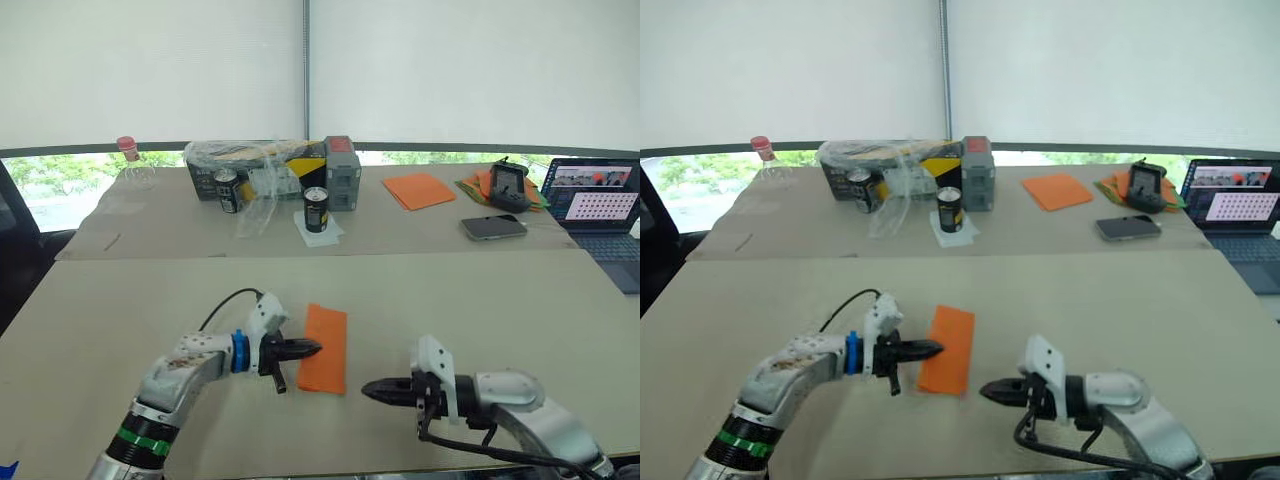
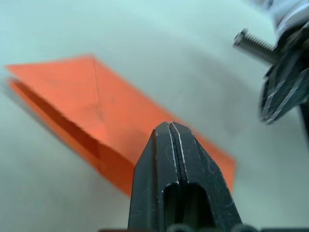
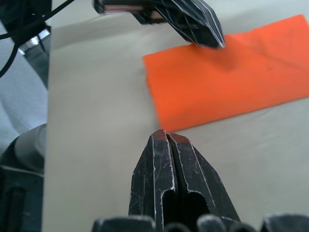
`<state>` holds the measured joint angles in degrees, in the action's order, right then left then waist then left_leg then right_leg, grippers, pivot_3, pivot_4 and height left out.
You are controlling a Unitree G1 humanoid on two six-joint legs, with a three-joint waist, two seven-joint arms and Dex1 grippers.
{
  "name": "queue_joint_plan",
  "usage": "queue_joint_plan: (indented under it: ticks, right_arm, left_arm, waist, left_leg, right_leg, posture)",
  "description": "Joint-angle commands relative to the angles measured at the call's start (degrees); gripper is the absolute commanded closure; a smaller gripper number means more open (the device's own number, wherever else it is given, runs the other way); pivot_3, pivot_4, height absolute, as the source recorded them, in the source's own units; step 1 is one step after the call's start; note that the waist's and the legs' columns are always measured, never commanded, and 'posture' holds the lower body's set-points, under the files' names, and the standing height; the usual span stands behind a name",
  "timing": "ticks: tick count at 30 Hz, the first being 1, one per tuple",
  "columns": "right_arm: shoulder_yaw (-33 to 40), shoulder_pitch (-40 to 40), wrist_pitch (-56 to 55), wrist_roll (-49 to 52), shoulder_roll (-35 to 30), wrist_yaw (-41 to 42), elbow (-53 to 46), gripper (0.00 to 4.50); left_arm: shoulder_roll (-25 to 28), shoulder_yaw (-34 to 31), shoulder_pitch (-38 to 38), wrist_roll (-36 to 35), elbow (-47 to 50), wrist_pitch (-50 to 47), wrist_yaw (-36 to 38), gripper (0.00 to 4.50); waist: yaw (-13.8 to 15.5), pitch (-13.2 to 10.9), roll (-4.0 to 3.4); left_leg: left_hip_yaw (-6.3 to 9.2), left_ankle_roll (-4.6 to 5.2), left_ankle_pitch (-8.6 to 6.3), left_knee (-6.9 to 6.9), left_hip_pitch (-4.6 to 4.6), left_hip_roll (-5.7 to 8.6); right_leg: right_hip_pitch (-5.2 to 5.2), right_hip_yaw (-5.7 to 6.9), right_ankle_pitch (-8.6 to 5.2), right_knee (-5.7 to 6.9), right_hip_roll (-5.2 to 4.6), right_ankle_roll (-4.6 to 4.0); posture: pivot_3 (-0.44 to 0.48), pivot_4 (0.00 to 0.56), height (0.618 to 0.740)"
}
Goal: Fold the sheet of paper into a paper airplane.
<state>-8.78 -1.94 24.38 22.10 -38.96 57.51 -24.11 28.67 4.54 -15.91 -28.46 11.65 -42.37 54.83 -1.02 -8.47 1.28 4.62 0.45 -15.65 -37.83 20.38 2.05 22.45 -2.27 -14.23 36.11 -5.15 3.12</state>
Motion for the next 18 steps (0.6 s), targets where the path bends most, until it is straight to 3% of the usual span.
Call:
queue_joint_plan:
  ticks: [1,6,13,18]
  right_arm:
    - [1.9,-3.2,0.6,-0.6,-1.8,-0.4,-0.1,4.43]
    - [-0.1,-7.7,-1.8,-4.3,-1.9,-1.1,4.9,4.43]
    - [0.9,-9.7,-1.1,-4.8,-1.8,-1.6,5.1,4.43]
    - [3.0,-8.8,1.0,-4.4,-1.7,-4.3,4.2,4.43]
  left_arm:
    - [2.5,-7.1,-0.4,-4.7,1.2,-2.1,-0.2,4.50]
    - [4.4,-3.4,0.4,0.1,-2.5,1.3,-0.8,4.50]
    - [0.8,0.3,-1.1,2.8,-7.6,5.3,-1.7,4.50]
    - [-1.6,4.2,-2.8,3.7,-8.8,7.7,0.5,4.50]
  waist:
    - [0.0,-0.1,-0.03]
    - [0.5,-0.2,-0.02]
    - [0.6,-0.2,0.02]
    - [0.7,-0.2,0.03]
  left_leg:
    - [-0.01,-0.01,0.01,0.00,0.04,0.02]
    - [-0.04,-0.01,0.01,0.00,0.05,0.14]
    - [-0.04,-0.15,0.09,-0.10,0.88,0.23]
    - [-0.05,-0.16,0.11,-0.10,0.95,0.20]
  right_leg:
    - [0.05,-0.01,0.01,0.02,-0.01,-0.02]
    - [0.01,0.00,0.01,-0.05,-0.13,-0.01]
    - [0.88,-0.04,0.09,0.05,-0.21,0.01]
    - [0.96,-0.06,0.14,0.08,-0.21,-0.05]
  posture:
    - [0.000,0.150,0.740]
    - [0.000,0.150,0.740]
    - [0.000,0.150,0.740]
    - [0.000,0.150,0.740]
